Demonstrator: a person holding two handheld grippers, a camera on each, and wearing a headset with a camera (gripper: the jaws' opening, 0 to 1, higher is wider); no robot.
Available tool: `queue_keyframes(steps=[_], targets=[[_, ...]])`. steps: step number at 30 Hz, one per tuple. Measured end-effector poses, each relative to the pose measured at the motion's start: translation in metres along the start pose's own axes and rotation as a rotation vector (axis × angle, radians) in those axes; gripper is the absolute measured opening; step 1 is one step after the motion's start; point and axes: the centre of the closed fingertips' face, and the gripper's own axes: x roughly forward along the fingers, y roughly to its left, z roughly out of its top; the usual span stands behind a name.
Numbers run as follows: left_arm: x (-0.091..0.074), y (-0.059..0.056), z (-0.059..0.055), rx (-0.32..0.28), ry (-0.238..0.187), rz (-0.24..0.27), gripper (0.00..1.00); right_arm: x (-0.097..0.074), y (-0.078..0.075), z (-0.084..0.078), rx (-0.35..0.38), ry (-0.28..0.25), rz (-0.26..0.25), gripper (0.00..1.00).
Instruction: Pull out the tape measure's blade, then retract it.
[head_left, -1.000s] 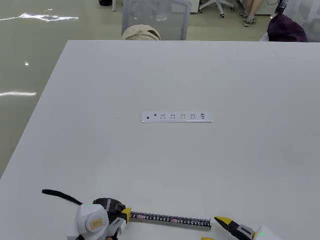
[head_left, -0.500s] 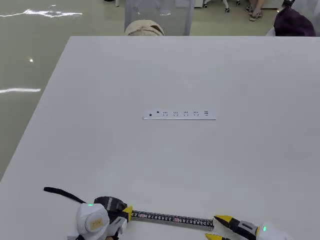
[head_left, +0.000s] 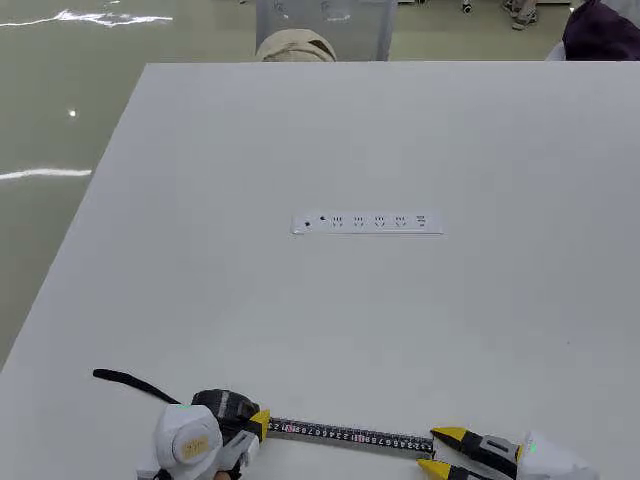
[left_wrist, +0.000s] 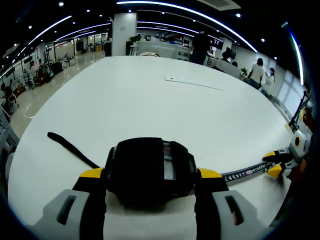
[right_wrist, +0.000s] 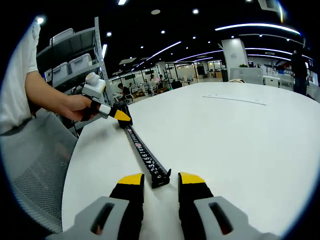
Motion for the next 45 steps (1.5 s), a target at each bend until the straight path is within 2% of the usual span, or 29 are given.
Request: queue_keyframes(steps=[23,45], targets=[[0.0010,0.0000,-0.0008,0.005,0.007,-0.001,0.71,0.0014,0.0020,-0.0029,-0.047,0.002,0.080,0.15],[0.0010,0.0000,-0.0011,0.008,0.003,0.002,0.70,0.0009,0.0018,-0.0011,-0.063,-0.020,0.069,0.13]])
